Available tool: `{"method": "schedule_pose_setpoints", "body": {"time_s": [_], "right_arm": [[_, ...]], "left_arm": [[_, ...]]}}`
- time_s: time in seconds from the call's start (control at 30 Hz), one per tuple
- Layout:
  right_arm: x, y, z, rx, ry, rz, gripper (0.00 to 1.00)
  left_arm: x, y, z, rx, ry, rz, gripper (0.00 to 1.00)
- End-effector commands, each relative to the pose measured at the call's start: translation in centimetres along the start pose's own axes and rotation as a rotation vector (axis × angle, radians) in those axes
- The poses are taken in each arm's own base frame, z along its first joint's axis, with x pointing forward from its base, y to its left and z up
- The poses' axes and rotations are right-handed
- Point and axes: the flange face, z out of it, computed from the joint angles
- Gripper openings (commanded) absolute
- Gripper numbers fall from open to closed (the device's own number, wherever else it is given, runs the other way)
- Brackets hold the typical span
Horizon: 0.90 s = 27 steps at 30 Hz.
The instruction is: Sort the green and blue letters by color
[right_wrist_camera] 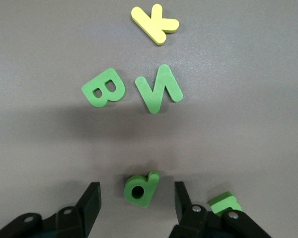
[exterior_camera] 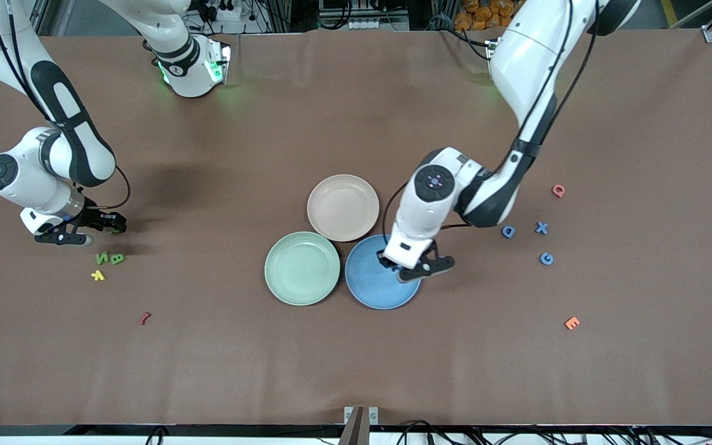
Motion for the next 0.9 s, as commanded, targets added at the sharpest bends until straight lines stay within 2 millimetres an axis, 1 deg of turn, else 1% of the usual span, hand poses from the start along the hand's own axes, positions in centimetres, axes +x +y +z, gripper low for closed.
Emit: {"method": "schedule_pose_setpoints", "body": {"time_s": [0.0,0.07,0.23,0.27,0.3,0.33,0.37,0.4,0.43,0.5,0.57,0.67,0.73,0.77,0.87], "right_arm": [[-0.1,0.2,0.5,0.009,0.014,-0.001,0.68],[-0.1,0.2,0.7,0.008,0.017,-0.001,0.68],[-0.1,0.2,0.9,0.008,0.015,-0.001,0.66],[-0.1,0.2,0.9,0.008,0.014,-0.001,0.65],[-0.1,0.2,0.9,0.008,0.014,-0.001,0.64],[-0.1,0.2,0.9,0.008,0.014,-0.001,0.64],[-0.1,0.2,0.9,0.008,0.014,-0.001,0.63],[-0.1,0.1,0.9,0.008,0.015,-0.002,0.62],[-0.1,0.2,0.9,0.008,0.014,-0.001,0.62],[-0.1,0.1,0.9,0.008,0.014,-0.001,0.61],[-0.1,0.1,1.0,0.008,0.012,-0.001,0.61],[-0.2,0.1,1.2,0.009,0.009,-0.002,0.6],[-0.2,0.1,1.2,0.01,0.009,-0.002,0.6],[-0.2,0.1,1.3,0.01,0.008,-0.002,0.6],[-0.1,0.1,1.3,0.009,0.009,-0.002,0.59]], "left_arm": [[-0.5,1.8,2.5,-0.065,0.03,-0.014,0.25],[-0.9,1.9,3.2,-0.06,0.029,-0.004,0.25],[-1.2,1.7,3.8,-0.046,0.028,0.029,0.26],[-1.3,1.6,3.9,-0.042,0.029,0.038,0.27],[-1.4,1.6,4.0,-0.037,0.031,0.047,0.32],[-1.5,1.5,4.2,-0.03,0.036,0.06,0.42],[-1.5,1.5,4.2,-0.026,0.042,0.07,0.57],[-1.5,1.5,4.2,-0.023,0.047,0.079,0.8],[-1.4,1.5,4.1,-0.023,0.051,0.082,1.0],[-1.1,1.4,3.8,-0.019,0.051,0.079,1.0],[-0.7,0.9,3.6,0.006,0.041,0.074,1.0],[-0.8,0.4,3.5,0.061,0.012,0.087,1.0],[-0.5,0.2,3.0,0.073,0.007,0.106,1.0],[-0.3,-0.1,2.9,0.084,0.002,0.116,1.0],[1.4,-1.5,1.5,0.129,-0.021,0.152,1.0]]}}
